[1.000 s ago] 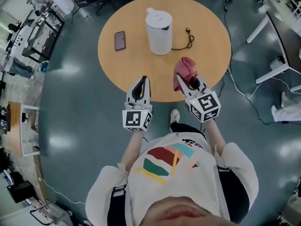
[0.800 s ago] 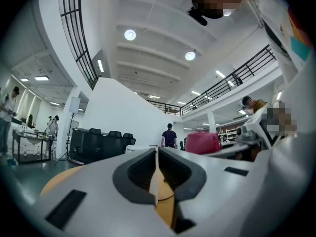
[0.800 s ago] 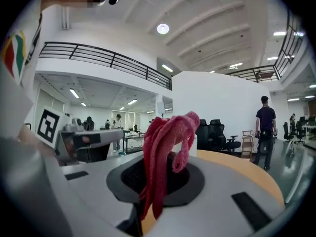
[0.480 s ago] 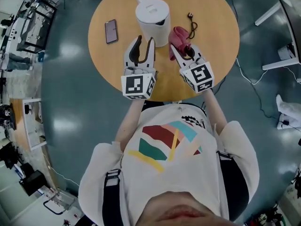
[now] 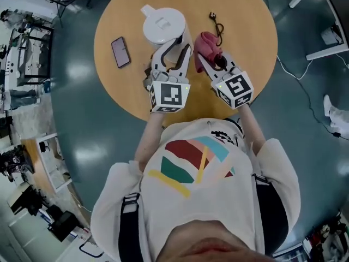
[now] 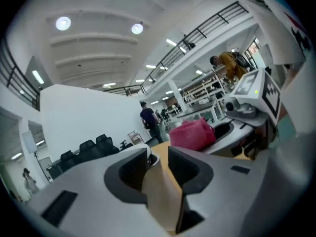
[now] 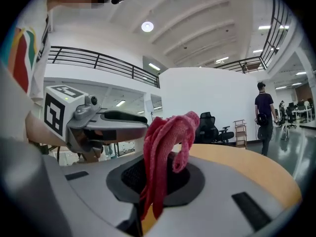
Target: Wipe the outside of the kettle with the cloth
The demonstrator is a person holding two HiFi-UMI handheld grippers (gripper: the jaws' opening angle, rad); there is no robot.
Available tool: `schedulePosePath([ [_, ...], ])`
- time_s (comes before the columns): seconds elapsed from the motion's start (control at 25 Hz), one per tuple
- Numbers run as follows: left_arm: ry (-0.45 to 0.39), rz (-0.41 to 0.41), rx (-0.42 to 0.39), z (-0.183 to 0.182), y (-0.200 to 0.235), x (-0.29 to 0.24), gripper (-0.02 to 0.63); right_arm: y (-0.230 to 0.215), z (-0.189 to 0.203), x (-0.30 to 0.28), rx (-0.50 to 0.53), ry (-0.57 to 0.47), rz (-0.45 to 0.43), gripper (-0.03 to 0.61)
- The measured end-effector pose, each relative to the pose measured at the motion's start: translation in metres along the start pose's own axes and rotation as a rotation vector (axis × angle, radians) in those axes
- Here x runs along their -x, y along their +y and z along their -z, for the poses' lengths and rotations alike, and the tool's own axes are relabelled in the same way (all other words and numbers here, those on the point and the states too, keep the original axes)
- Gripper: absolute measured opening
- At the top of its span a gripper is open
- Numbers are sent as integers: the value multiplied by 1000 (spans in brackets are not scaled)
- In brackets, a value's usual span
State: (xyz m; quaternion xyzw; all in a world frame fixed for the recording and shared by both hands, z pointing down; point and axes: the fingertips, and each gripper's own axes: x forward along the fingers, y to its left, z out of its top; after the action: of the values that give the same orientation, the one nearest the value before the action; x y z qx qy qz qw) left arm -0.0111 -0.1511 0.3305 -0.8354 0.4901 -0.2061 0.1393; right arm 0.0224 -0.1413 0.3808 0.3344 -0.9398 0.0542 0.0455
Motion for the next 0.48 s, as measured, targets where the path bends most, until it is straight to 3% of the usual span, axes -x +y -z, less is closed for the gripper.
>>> schedulePosePath([
  [0.16, 139, 71, -106, 10, -3, 3, 172, 5, 3, 0, 2, 24, -33, 38],
  [0.48, 300, 127, -358, 16, -20, -19, 169, -3, 1, 14, 67, 47, -117, 38],
])
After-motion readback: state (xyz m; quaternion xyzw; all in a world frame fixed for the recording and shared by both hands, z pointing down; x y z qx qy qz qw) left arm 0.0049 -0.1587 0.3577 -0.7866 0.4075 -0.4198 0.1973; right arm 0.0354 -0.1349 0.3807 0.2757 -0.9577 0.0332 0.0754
